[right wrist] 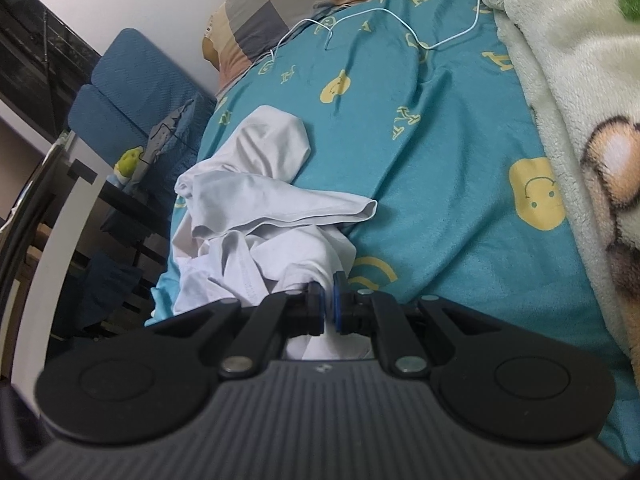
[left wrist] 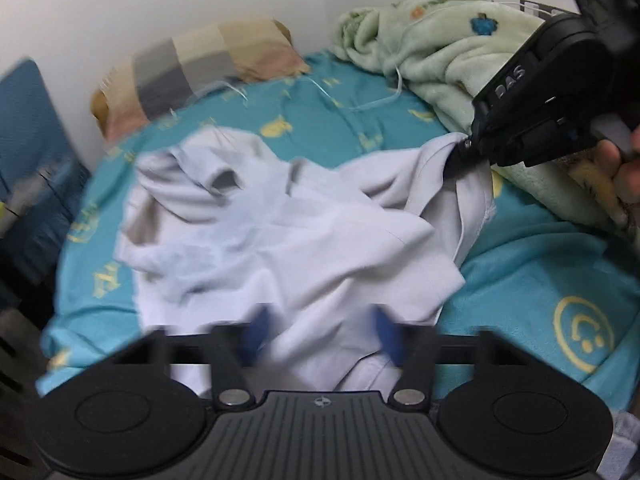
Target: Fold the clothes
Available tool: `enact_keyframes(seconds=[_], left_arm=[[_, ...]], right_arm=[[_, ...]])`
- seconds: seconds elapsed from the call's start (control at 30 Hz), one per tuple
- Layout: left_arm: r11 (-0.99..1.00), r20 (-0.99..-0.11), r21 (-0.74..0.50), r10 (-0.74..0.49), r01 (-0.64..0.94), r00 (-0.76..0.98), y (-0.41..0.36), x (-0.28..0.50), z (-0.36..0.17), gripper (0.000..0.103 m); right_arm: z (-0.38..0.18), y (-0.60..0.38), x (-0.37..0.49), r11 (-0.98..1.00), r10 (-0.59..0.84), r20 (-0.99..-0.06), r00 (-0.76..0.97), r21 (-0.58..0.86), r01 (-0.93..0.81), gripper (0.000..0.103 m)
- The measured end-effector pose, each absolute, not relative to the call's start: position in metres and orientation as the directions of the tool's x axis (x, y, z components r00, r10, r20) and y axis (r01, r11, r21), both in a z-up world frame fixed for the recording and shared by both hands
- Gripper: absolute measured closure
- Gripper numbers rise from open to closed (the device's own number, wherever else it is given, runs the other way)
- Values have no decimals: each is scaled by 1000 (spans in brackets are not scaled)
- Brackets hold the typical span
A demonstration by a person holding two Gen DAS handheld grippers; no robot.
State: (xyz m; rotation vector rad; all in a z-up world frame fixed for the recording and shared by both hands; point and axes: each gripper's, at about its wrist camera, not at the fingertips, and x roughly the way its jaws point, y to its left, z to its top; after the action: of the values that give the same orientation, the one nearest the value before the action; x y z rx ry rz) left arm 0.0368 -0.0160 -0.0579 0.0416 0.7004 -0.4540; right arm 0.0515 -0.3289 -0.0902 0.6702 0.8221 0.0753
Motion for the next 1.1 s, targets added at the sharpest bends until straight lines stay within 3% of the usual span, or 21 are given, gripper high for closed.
enact_keyframes(seconds=[0.03, 0.13, 0.57, 0.6, 0.67, 0.7, 0.73, 0.83, 0.93, 1.1], left_arm=[[895, -633, -115, -401, 432, 662, -19, 42, -62, 97], [880, -640, -124, -424, 458, 641, -25, 55, -73, 100], [967, -728, -188, -21, -169, 686, 88, 81, -71, 98], [957, -735, -189, 9, -218, 678, 96, 83, -71, 92], [930, -750, -190, 69, -314, 658, 114, 87, -70, 70], [913, -757, -189, 98, -361, 646, 123, 89, -70, 52], [900, -759, -189, 119, -392, 640, 128, 88, -68, 44], [910, -729, -197, 113, -365, 676, 116, 60, -49, 39], [942, -718, -223, 16, -252, 696, 94, 39, -40, 38], [985, -747, -150, -169, 85, 643, 15, 21, -51, 35]], right_arm=[[-91, -329, 52, 792, 313, -654, 689, 580, 191, 95], [-96, -330, 53, 785, 305, -663, 683, 582, 214, 95], [-101, -330, 53, 761, 313, -663, 680, 603, 239, 94], [-102, -330, 53, 764, 309, -667, 678, 599, 240, 94], [-103, -331, 53, 767, 308, -672, 673, 594, 242, 94], [-104, -331, 52, 769, 308, -674, 671, 592, 241, 94], [-105, -331, 52, 770, 309, -676, 669, 590, 241, 94], [-106, -333, 50, 771, 308, -682, 663, 587, 246, 93], [-105, -331, 51, 786, 298, -690, 660, 570, 240, 92], [-103, -326, 51, 820, 271, -707, 654, 525, 227, 92]])
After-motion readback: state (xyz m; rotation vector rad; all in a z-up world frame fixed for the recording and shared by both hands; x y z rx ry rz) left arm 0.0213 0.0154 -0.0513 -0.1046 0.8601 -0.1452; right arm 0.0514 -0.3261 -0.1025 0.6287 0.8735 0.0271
